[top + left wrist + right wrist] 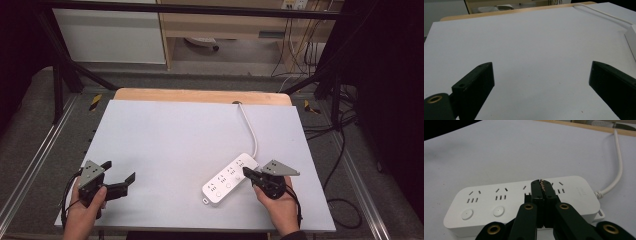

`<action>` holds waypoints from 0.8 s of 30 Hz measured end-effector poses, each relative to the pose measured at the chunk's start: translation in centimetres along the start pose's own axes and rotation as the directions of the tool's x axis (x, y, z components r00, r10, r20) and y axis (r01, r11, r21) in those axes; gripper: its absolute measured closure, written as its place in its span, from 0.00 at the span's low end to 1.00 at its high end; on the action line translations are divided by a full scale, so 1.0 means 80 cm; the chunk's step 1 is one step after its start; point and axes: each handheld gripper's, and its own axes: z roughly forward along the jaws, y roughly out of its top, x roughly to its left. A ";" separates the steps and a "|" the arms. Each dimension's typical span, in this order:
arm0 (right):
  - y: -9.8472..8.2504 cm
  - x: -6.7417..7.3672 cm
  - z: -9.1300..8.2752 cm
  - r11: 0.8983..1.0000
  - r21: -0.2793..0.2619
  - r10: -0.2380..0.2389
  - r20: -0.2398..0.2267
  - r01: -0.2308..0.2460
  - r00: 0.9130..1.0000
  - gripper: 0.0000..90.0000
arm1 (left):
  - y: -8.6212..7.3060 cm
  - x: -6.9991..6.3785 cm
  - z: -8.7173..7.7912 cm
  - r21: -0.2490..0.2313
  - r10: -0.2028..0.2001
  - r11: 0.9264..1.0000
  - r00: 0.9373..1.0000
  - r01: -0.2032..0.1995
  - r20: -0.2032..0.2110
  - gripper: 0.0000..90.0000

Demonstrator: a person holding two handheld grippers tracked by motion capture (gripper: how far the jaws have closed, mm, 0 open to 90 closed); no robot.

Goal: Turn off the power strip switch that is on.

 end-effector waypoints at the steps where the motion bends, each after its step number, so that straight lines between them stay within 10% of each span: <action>1: 0.000 0.000 0.000 1.000 0.001 0.000 0.000 0.000 1.000 1.00 | 0.000 0.000 0.000 -0.001 0.000 1.000 1.000 0.000 0.000 0.07; 24: -0.008 0.009 0.017 0.999 0.041 -0.019 -0.014 0.020 1.000 1.00 | 0.000 0.000 0.000 0.001 0.001 1.000 1.000 -0.001 0.001 0.07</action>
